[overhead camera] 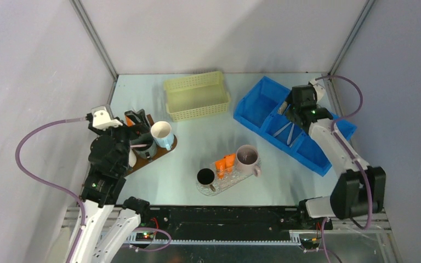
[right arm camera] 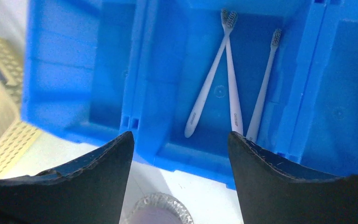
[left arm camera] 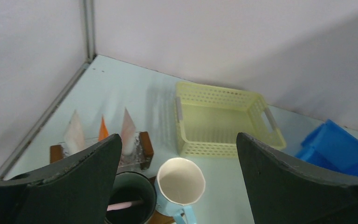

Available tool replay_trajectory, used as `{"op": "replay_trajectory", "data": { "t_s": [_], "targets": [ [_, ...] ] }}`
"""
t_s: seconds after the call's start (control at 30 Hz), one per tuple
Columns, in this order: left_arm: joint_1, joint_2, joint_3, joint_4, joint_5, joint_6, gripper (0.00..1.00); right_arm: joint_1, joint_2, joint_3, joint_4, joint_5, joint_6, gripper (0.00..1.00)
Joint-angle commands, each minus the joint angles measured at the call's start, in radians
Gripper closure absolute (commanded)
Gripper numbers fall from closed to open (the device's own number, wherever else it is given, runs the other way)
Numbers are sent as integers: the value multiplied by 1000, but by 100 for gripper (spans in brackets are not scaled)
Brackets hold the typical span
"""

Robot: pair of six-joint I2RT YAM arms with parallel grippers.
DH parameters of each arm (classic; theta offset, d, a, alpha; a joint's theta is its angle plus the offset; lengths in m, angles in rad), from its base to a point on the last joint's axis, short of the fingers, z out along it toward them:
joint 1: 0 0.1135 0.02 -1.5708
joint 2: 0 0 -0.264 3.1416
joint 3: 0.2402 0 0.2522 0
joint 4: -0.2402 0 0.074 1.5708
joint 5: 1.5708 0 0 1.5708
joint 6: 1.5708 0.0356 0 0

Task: Prepare toiletry sets of a toothbrush and toothpaste on the tray
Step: Place the toothbrush in the cup, then pick up the toothbrush from the storage box.

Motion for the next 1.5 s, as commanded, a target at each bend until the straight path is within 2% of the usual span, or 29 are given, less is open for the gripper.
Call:
{"op": "replay_trajectory", "data": {
  "t_s": [0.0, 0.23, 0.5, 0.73, 1.07, 1.13, 1.37, 1.47],
  "targets": [
    [5, 6, -15, 11, 121, -26, 0, -11, 130, 96, -80, 70, 109, 25],
    [4, -3, -29, 10, 166, -5, 0, -21, 319, 204, -155, 104, 249, 37],
    [4, -18, -47, 5, 186, 9, 0, -28, 514, 309, -248, 119, 361, 44],
    [4, -30, -59, 6, 165, 28, 0, -49, 601, 333, -266, 63, 411, 53],
    [4, -17, -64, 14, 164, 24, 0, -72, 689, 333, -266, -2, 429, 59],
    [4, -15, -63, 18, 165, 24, 0, -77, 697, 334, -272, -6, 424, 64],
    [2, 1, -51, 22, 173, 20, 0, -86, 669, 335, -284, 13, 408, 97],
    [4, 8, -43, 25, 179, 18, 0, -88, 643, 335, -277, 26, 383, 100]
  ]
}}
